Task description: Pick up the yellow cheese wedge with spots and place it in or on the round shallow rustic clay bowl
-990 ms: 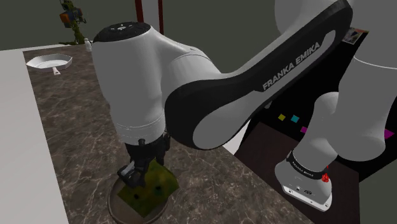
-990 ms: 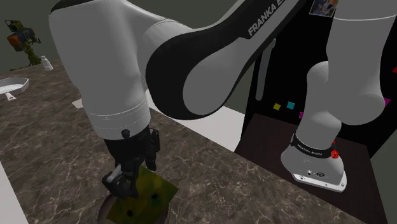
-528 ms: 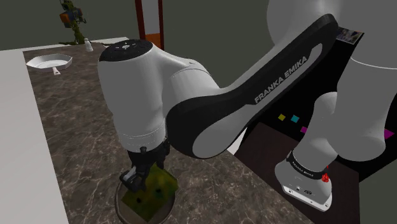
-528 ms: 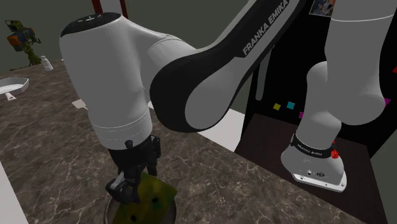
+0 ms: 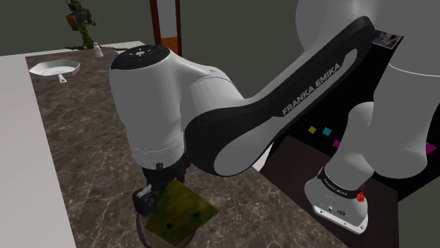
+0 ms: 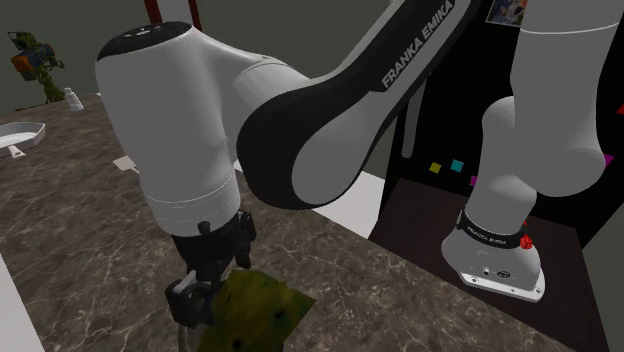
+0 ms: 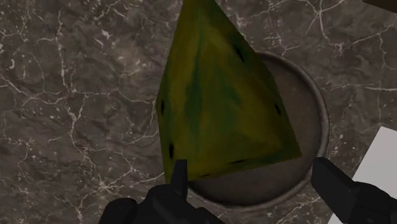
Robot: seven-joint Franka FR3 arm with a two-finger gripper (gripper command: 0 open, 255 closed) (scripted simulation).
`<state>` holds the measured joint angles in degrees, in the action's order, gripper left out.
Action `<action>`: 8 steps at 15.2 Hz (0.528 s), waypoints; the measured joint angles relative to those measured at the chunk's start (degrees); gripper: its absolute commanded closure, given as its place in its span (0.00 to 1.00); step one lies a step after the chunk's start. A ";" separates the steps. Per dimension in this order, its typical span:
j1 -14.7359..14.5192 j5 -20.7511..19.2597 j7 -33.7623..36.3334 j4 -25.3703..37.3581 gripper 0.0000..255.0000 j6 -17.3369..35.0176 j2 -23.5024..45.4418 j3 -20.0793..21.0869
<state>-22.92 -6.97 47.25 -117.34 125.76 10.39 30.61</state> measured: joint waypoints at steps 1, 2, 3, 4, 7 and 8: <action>0.00 0.00 0.00 0.00 0.00 0.00 0.00 0.00; -0.01 -0.03 0.01 0.08 0.00 -0.02 0.07 -0.01; 0.00 0.22 -0.08 0.41 0.00 -0.66 -0.29 0.09; 0.06 0.85 -0.33 0.81 0.00 -1.83 -1.24 0.30; 0.48 2.15 -1.52 3.51 0.00 -5.96 -3.04 0.44; 0.50 2.30 -1.61 3.65 0.00 -6.32 -3.25 0.47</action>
<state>-22.42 -4.67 45.63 -113.69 119.44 7.14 31.08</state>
